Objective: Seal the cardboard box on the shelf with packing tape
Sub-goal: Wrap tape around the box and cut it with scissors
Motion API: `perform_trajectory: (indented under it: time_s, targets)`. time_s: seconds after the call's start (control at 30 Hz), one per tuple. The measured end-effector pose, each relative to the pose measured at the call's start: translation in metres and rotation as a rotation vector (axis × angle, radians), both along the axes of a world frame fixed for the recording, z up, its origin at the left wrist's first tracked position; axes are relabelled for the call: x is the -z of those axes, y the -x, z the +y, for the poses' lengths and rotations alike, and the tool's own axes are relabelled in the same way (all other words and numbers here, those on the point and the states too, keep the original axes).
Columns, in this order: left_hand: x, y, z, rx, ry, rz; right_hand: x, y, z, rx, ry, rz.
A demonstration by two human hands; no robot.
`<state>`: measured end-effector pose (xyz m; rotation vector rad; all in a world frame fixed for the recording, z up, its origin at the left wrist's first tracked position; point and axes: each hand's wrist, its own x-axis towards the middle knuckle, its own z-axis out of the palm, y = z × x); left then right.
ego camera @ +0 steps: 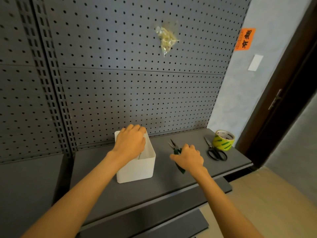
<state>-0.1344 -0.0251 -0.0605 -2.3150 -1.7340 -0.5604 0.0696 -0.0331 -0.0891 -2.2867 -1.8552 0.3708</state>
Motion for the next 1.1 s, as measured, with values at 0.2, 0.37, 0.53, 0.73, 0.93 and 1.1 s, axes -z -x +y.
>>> perform_trajectory:
  time_s: [0.2,0.37,0.53,0.73,0.93,1.1]
  targets:
    - [-0.002,-0.003,0.008,-0.039,-0.003,-0.011,0.015,0.0,0.023,-0.001,0.043,-0.008]
    - [-0.001,-0.01,0.014,-0.078,0.017,-0.003,0.033,0.002,0.026,-0.057,0.081,-0.131]
    - [0.004,-0.027,0.019,-0.081,0.035,0.016,0.042,-0.001,0.025,-0.104,0.069,-0.207]
    - [0.005,-0.055,0.025,-0.022,0.038,0.014,0.038,-0.021,0.027,-0.157,0.054,-0.048]
    - [0.007,-0.09,0.035,0.065,0.064,0.028,0.031,-0.09,0.037,-0.041,-0.076,0.032]
    - [0.011,-0.134,0.04,0.199,0.158,0.043,0.027,-0.146,0.047,0.125,-0.118,0.093]
